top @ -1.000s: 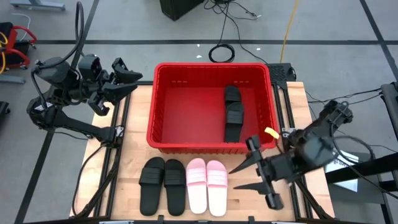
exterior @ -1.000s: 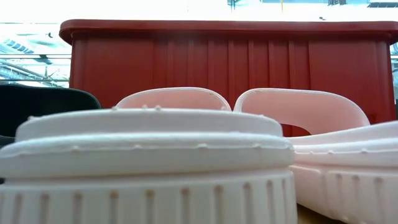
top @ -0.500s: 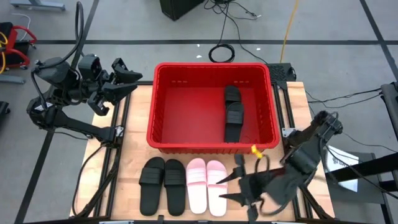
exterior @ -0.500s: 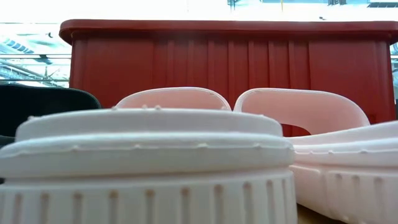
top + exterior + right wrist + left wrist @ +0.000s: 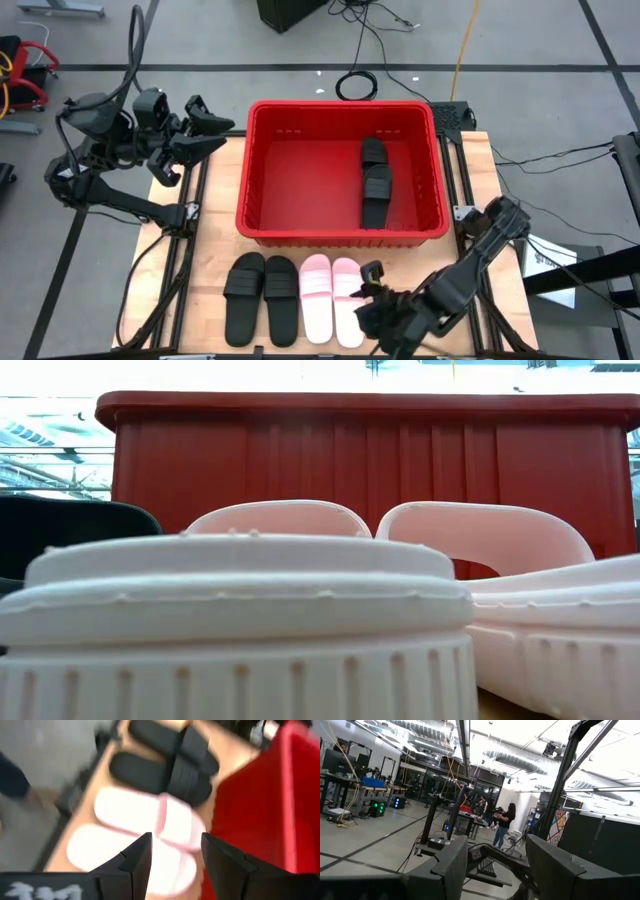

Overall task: Pick and place slides into bin
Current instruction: Put the pink slide into the red bin

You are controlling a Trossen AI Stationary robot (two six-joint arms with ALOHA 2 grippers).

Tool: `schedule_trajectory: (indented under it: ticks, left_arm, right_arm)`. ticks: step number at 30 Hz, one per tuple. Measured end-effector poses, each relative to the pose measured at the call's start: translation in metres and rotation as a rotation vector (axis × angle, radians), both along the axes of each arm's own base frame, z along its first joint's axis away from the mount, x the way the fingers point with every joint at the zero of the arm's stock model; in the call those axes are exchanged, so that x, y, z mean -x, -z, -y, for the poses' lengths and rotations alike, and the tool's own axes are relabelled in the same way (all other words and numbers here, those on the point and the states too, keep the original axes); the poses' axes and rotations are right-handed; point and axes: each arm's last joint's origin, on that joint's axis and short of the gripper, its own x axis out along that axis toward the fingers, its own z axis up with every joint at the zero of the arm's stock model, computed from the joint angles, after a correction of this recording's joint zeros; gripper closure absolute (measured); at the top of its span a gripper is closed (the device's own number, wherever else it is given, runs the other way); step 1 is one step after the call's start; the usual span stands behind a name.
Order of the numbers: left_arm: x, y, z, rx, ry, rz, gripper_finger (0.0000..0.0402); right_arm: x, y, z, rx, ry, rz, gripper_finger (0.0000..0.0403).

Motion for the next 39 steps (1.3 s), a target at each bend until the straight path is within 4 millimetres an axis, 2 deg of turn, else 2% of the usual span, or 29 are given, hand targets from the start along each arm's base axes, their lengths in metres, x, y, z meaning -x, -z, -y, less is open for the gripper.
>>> schedule_trajectory:
  ticks: [5,12,21,27,39]
  left_arm:
    - [-0.002,0.001,0.0,0.0,0.0,-0.004,0.0199]
    - [-0.002,0.001,0.0,-0.001,0.0,-0.012,0.0199]
    - [-0.002,0.002,0.0,0.002,0.0,-0.025,0.0199]
    - [-0.003,0.003,0.0,0.002,0.008,-0.035,0.0199]
    - [-0.003,0.003,0.0,-0.005,0.011,-0.036,0.0199]
  right_arm:
    - [-0.007,0.036,-0.007,0.054,0.04,-0.09,0.0243]
    - [-0.015,0.08,-0.014,0.011,0.081,-0.079,0.0243]
    - [-0.009,0.135,-0.01,-0.047,0.122,-0.119,0.0243]
    - [-0.004,0.152,-0.004,-0.045,0.162,-0.139,0.0243]
    - [-0.008,0.172,0.014,-0.016,0.227,-0.142,0.0243]
